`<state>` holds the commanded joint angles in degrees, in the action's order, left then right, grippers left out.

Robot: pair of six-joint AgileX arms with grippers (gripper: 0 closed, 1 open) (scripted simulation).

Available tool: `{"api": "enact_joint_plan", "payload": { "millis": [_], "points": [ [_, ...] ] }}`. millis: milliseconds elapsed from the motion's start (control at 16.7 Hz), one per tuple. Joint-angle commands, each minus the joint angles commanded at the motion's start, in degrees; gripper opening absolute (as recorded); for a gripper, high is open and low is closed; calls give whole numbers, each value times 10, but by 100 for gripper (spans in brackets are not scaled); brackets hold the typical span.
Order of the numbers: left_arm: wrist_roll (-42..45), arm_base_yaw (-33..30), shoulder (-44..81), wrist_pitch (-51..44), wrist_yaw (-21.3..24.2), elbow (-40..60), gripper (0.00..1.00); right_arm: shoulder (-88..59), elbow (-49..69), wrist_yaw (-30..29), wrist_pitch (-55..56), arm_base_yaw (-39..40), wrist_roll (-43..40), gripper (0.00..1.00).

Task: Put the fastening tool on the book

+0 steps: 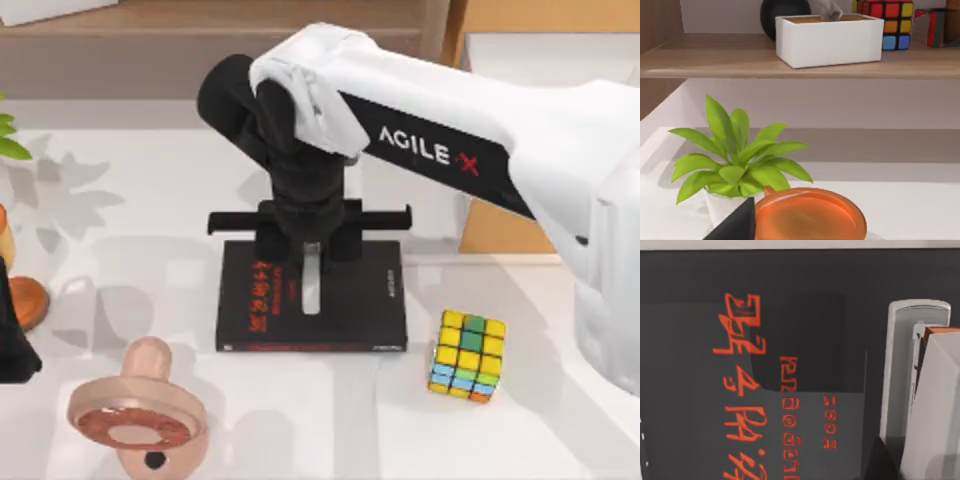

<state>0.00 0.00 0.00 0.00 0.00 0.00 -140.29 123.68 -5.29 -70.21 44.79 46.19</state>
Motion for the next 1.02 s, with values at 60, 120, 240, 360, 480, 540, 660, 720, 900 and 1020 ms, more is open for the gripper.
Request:
{"api": "enact_joint_plan", "payload": {
  "millis": [60,120,240,360,480,540,660,720,900,1020],
  "points": [
    [0,0,0,0,0,0,100,0,0,0,0,0,0,23],
    [0,0,0,0,0,0,100,0,0,0,0,0,0,30],
    [0,0,0,0,0,0,100,0,0,0,0,0,0,45],
    [0,0,0,0,0,0,100,0,0,0,0,0,0,60],
    [0,0,0,0,0,0,100,0,0,0,0,0,0,75],
    [0,0,0,0,0,0,100,0,0,0,0,0,0,83],
    [0,0,0,0,0,0,100,0,0,0,0,0,0,98],
    [0,0,0,0,0,0,100,0,0,0,0,0,0,100],
    [0,0,0,0,0,0,100,0,0,0,0,0,0,100],
    [0,0,0,0,0,0,100,0,0,0,0,0,0,100]
  ]
}}
